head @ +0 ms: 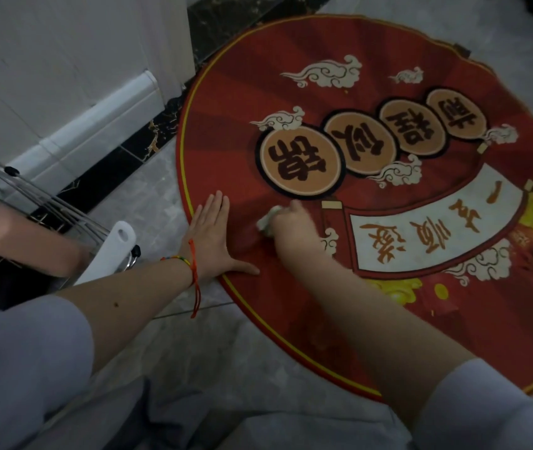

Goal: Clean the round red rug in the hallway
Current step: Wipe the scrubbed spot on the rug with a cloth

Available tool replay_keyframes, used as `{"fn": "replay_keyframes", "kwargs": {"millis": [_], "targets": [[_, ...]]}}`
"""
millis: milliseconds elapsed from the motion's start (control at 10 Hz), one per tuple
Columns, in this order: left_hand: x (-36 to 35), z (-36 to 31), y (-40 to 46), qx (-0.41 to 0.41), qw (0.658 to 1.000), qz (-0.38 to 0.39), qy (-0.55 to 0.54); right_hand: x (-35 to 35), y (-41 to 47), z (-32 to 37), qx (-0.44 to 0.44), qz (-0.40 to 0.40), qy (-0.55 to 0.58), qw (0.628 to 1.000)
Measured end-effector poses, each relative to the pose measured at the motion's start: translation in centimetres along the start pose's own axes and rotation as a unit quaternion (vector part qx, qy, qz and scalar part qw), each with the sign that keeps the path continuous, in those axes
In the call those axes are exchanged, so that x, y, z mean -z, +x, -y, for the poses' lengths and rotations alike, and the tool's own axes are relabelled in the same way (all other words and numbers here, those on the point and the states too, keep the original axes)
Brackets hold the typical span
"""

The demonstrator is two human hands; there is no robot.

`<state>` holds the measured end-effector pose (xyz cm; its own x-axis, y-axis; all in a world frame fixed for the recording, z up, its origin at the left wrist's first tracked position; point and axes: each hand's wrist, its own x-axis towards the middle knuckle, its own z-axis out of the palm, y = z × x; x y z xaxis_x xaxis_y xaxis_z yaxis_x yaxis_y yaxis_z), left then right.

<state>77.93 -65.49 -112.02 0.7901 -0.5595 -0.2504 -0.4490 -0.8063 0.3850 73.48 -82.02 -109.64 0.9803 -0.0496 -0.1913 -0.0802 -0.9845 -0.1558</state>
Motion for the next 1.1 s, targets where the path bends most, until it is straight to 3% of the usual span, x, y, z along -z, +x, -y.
{"fn": "replay_keyframes", "kwargs": {"millis": [100, 300, 400, 500, 600, 700, 800, 900, 1000, 1100], "targets": [[0.1, 0.0, 0.0, -0.003, 1.000, 0.009, -0.012, -0.8, -0.3, 2.3, 0.132, 0.070, -0.031, 0.988], [0.9, 0.5, 0.0, 0.006, 1.000, -0.007, -0.012, 1.1, 2.9, -3.1, -0.113, 0.005, -0.020, 0.993], [1.1, 0.7, 0.0, 0.007, 1.000, -0.005, -0.014, -0.2, 0.8, 2.8, -0.020, -0.008, 0.046, 0.999], [1.0, 0.7, 0.1, 0.017, 1.000, 0.007, -0.022, 0.1, 1.5, 3.2, 0.052, 0.025, 0.042, 0.997], [0.9, 0.7, 0.0, 0.025, 1.000, 0.002, -0.010, 1.9, 3.4, -0.4, -0.082, 0.025, 0.024, 0.996], [0.8, 0.6, 0.0, 0.024, 1.000, -0.003, -0.011, 1.7, 3.6, -0.9, -0.106, 0.032, -0.006, 0.994], [0.7, 0.9, 0.1, 0.013, 1.000, -0.002, -0.022, -0.1, 2.9, 4.2, 0.040, 0.066, -0.001, 0.997], [0.8, 0.9, 0.0, 0.006, 1.000, 0.000, -0.016, 0.2, 2.7, 4.7, 0.129, 0.074, 0.020, 0.989], [0.7, 0.6, -0.1, 0.022, 1.000, -0.004, -0.018, 1.4, 3.7, 0.1, -0.028, 0.003, 0.044, 0.999], [0.8, 0.7, -0.1, 0.025, 1.000, -0.003, -0.017, 1.0, 4.6, 0.4, -0.081, -0.015, -0.012, 0.997]]}}
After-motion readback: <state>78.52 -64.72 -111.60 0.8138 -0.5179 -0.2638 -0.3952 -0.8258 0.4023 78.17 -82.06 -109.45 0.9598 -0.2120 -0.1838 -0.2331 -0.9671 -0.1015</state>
